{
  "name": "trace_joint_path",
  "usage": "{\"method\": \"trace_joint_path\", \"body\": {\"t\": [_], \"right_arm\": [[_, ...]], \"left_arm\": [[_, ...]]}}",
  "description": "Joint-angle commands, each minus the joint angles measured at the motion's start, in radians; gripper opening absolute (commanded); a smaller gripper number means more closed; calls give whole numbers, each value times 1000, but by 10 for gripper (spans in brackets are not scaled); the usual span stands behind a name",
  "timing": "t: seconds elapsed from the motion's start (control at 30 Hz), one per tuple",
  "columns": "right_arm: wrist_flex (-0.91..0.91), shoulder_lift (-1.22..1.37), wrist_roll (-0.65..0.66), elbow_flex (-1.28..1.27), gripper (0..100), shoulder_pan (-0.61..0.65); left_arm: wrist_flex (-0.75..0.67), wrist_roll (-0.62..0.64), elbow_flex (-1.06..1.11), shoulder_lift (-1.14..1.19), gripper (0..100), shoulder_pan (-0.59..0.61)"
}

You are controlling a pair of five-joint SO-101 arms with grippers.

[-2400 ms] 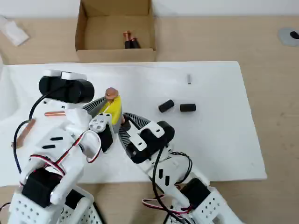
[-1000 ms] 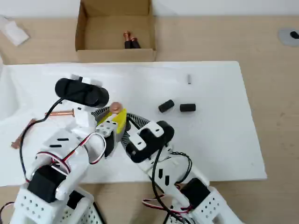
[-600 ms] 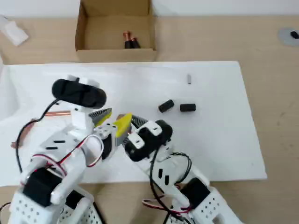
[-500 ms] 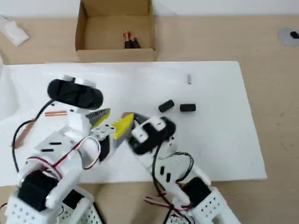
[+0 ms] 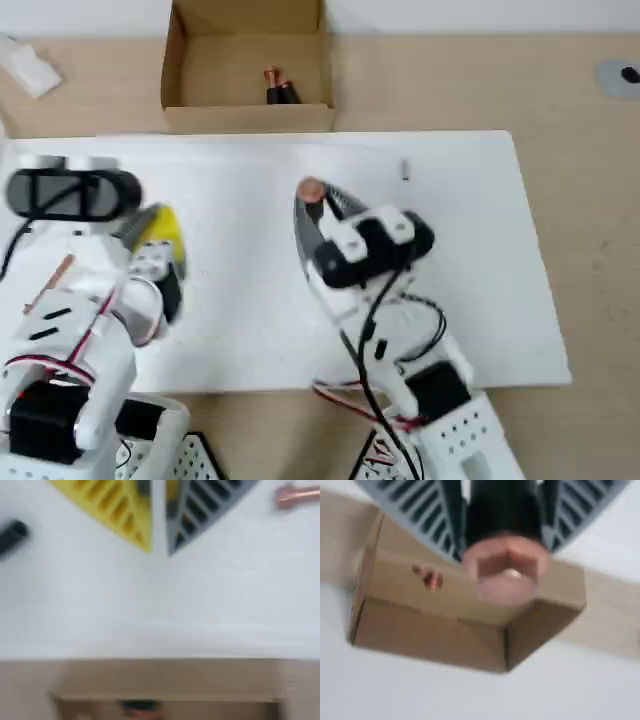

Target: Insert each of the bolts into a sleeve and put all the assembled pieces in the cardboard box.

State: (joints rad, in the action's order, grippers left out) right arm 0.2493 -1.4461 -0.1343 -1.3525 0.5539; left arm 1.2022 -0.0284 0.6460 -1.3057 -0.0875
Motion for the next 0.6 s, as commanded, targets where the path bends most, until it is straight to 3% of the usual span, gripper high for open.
{"method": "trace_joint_path", "body": {"t": [0.0, 0.33, 0.57], "right_arm": [[-78, 265, -11, 282, 9, -45], [-81, 1052, -11, 1009, 9, -94], [-83, 1564, -9, 1503, 9, -156]], "left_arm": [[-41, -12, 41, 2, 2, 104], [-155, -64, 209, -8, 3, 262], [-155, -64, 258, -7, 5, 281]]}}
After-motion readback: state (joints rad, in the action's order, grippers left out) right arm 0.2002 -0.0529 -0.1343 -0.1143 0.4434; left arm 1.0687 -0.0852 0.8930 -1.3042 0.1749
